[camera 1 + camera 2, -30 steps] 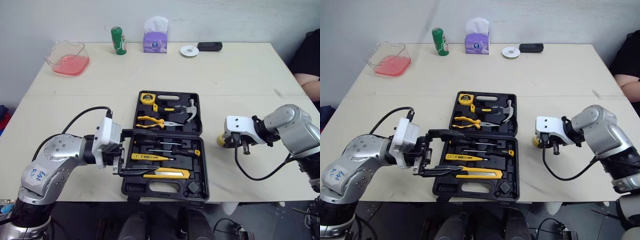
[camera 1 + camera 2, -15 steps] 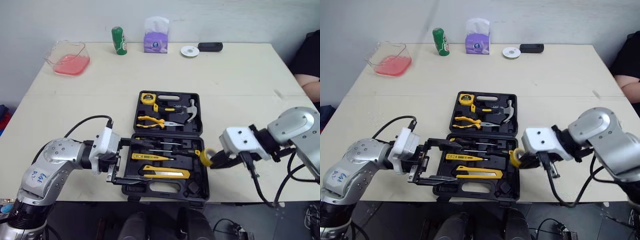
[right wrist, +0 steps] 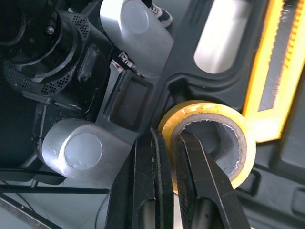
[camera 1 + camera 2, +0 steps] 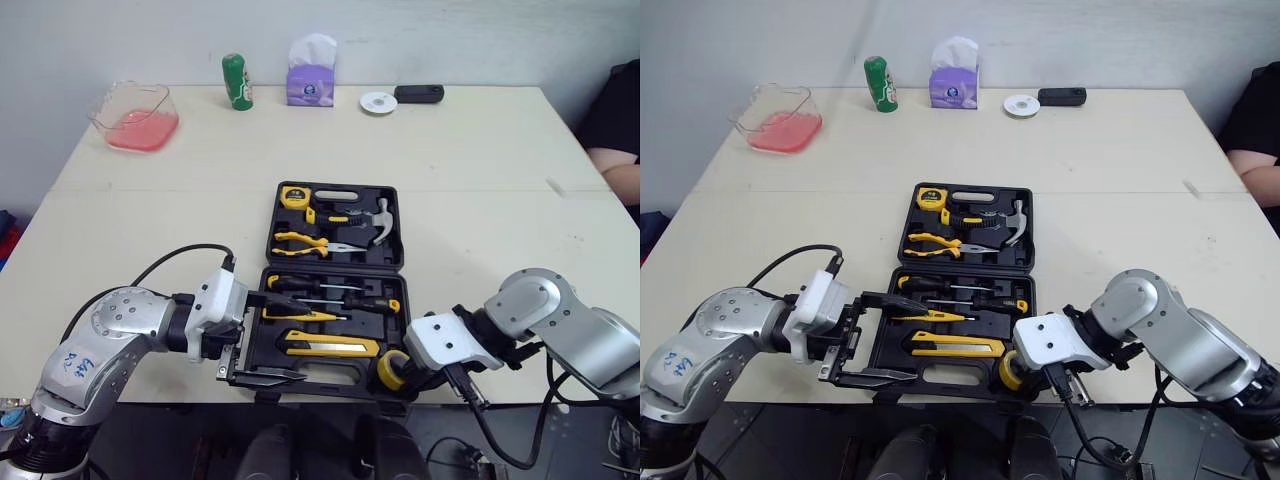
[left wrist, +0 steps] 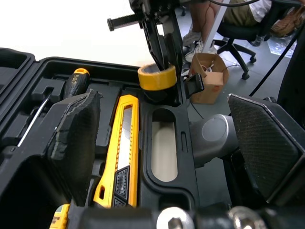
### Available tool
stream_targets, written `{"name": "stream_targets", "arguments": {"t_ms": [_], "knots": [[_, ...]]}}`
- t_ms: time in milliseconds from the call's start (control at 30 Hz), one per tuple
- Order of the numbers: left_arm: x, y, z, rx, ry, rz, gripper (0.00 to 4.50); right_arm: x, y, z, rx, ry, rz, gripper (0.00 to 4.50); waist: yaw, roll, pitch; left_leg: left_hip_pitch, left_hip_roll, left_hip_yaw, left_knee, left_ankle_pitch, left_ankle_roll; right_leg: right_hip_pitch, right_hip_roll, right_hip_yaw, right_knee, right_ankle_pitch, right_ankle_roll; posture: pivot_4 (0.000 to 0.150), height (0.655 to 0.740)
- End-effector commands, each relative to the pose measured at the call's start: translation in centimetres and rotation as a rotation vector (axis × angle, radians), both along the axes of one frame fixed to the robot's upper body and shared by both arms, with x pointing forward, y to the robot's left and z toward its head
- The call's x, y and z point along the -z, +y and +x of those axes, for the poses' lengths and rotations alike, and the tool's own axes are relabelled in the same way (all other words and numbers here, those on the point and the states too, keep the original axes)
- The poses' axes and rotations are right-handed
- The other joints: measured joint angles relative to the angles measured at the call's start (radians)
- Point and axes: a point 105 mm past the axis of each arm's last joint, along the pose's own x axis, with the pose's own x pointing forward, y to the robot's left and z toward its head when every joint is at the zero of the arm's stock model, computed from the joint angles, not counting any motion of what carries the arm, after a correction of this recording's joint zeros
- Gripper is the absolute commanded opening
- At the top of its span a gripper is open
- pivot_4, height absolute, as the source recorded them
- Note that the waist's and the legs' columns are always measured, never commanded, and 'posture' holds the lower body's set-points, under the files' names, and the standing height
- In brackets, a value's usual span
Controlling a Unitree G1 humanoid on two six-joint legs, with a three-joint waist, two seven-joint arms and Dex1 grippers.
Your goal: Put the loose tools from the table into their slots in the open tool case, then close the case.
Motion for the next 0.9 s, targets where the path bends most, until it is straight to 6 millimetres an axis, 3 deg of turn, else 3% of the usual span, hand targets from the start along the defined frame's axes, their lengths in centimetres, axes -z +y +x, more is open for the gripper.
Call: {"name": "stream_targets", "arguments": {"t_ms": [33,433,600,900], "knots": [[-0.3,0.1,-0.4,-0.002,-0.018,0.005,4.5,0.4,0.6,0.2,-0.002,-0.019,-0.011,0.07,0.001,0.0,0.0,0.0,0.0,0.0,0.0,0.0,0.0,0.0,0.0,0.0,0.0,0.0,0.0,0.15,0.74],[0.0,0.4,0.0,-0.035,-0.019,0.01,4.5,0.8,-0.4,0.3,0.037,0.024,-0.135,0.07,0.002,0.0,0.0,0.0,0.0,-0.001,0.001,0.0,0.0,0.0,-0.001,0.0,0.0,0.0,0.0,0.15,0.74],[0.0,0.4,0.2,-0.046,-0.031,0.009,4.5,1.0,0.1,0.9,0.061,0.0,-0.114,0.07,0.008,0.0,0.0,0.0,0.0,-0.002,0.001,0.0,0.0,0.001,-0.002,0.0,-0.002,0.0,0.0,0.15,0.74],[0.0,0.8,0.6,-0.084,-0.043,-0.004,4.5,-0.4,0.3,0.1,0.0,0.043,-0.056,0.07,0.009,0.0,0.0,0.0,0.0,-0.002,0.001,-0.001,0.0,0.001,-0.001,0.0,-0.002,0.0,0.0,0.15,0.74]]}}
